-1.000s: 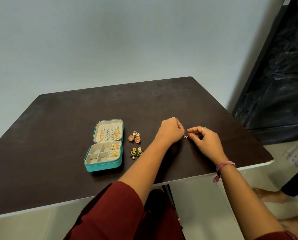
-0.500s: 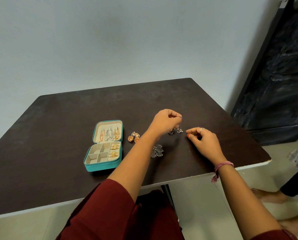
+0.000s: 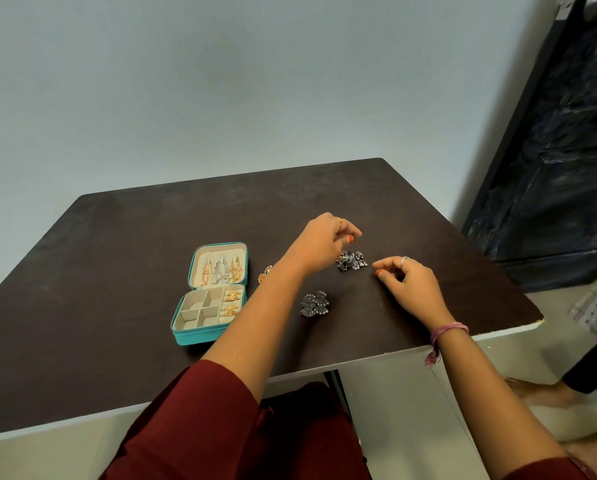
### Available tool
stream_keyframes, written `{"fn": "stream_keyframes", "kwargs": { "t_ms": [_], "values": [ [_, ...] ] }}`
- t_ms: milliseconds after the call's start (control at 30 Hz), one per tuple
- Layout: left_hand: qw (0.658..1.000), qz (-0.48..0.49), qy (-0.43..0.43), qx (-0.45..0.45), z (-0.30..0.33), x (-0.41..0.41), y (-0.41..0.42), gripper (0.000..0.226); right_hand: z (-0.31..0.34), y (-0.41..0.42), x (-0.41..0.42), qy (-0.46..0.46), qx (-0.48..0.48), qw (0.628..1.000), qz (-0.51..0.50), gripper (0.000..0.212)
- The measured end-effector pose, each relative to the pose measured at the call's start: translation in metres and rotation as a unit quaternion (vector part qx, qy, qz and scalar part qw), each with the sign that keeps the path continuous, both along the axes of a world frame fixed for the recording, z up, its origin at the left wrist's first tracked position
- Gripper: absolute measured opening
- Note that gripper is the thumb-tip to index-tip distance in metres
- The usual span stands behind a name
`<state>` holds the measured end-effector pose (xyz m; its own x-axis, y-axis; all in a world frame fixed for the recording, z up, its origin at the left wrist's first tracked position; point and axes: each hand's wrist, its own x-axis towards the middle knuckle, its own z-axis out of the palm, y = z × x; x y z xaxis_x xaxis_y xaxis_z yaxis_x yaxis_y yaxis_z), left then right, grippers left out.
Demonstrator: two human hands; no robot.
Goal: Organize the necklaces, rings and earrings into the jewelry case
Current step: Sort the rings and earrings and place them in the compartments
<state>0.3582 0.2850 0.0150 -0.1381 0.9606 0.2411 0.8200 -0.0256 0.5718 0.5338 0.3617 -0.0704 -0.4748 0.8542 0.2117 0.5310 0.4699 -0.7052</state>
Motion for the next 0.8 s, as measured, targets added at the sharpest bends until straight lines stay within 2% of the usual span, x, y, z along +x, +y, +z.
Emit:
{"fn": "stream_keyframes", "kwargs": {
  "t_ms": [100, 467, 633, 800],
  "values": [
    [1.000, -0.002, 0.003, 0.008, 0.001, -0.002, -0.003, 0.026, 0.000, 0.002, -0.001, -0.009, -0.012, 1.000, 0.001, 0.014],
    [0.995, 0.043, -0.085, 0.031, -0.003, -0.010, -0.010, 0.018, 0.012, 0.020, -0.026, 0.009, -0.065, 0.998, 0.017, 0.016],
    [0.989, 0.051, -0.135, 0.038, -0.005, -0.012, -0.013, 0.017, 0.016, 0.024, -0.041, 0.032, -0.053, 0.998, 0.029, 0.007],
    [0.979, 0.051, -0.194, 0.033, -0.010, -0.014, -0.012, 0.015, 0.013, 0.025, -0.050, -0.042, -0.021, 0.999, 0.017, 0.005]
  ]
}}
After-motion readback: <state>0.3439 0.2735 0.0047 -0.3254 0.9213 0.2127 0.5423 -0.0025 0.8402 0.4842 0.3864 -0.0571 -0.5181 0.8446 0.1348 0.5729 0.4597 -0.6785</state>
